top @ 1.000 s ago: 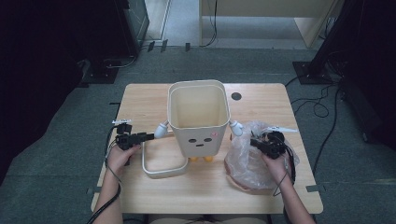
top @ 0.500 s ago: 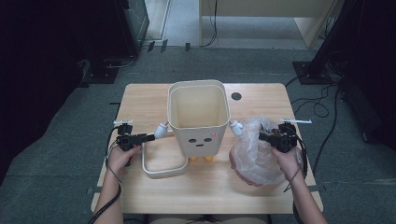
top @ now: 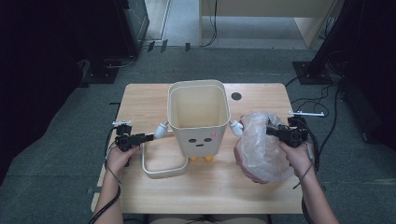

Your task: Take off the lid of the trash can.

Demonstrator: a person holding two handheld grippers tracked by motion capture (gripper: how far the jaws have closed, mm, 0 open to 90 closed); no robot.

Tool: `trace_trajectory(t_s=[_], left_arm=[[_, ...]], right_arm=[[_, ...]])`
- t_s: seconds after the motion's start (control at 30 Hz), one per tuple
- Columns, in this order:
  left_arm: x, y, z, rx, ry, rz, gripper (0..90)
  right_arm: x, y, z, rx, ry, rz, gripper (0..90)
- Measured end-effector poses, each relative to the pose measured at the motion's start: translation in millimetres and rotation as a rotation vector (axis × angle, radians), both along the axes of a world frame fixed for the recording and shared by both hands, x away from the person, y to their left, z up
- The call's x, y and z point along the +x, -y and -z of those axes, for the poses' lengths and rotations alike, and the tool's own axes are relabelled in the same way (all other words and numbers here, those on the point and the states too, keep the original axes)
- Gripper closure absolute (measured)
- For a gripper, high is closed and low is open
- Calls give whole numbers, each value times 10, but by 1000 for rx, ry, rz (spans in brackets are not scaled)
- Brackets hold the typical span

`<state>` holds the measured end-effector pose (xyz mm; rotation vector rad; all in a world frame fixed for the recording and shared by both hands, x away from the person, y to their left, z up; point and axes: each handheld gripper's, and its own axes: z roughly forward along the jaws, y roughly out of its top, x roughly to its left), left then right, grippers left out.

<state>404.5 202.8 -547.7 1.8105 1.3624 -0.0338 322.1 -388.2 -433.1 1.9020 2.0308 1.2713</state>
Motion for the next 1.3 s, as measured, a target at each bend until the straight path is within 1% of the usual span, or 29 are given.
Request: trace_trajectory(t_s=[0.07,0.13,0.23,0.33,0.4,0.5,0.63,0.77,0.87,1.0,1.1,1.17,1.23,1.3], left_arm=[[3,-3,15,14,-5,-2,355],[2,-10,17,13,-7,-5,355],[-1,-11,10,10,-6,-4,355],[0,-4,14,12,-7,-2,355],[0,3,17,18,-7,1,355],[0,10,17,20,-7,2,355],[-1,11,16,20,-7,1,355],[-4,11,13,20,-6,2,355],[-6,9,15,21,-8,3,355],[-6,8,16,19,-8,1,355],[-8,13,15,21,-7,2,355],[-10,16,14,20,-6,1,355],[-12,9,13,18,-3,-6,355],[-13,5,10,8,-6,-19,355]], right_arm=[[3,11,-46,-7,-2,0,854],[9,29,-94,-11,2,2,854],[15,60,-177,-5,8,-3,854],[13,87,-262,-8,16,-7,854],[11,115,-314,0,20,-7,854],[1,159,-418,8,40,-1,854],[-6,184,-569,35,64,-6,855],[-8,193,-727,81,85,-13,856],[-23,166,-843,103,94,-27,857],[-45,116,-986,132,98,-30,860],[-48,74,-1079,167,97,-41,861],[-48,32,-1145,180,101,-50,862],[-45,-19,-1213,182,110,-63,862],[-37,-82,-1280,180,118,-79,862]])
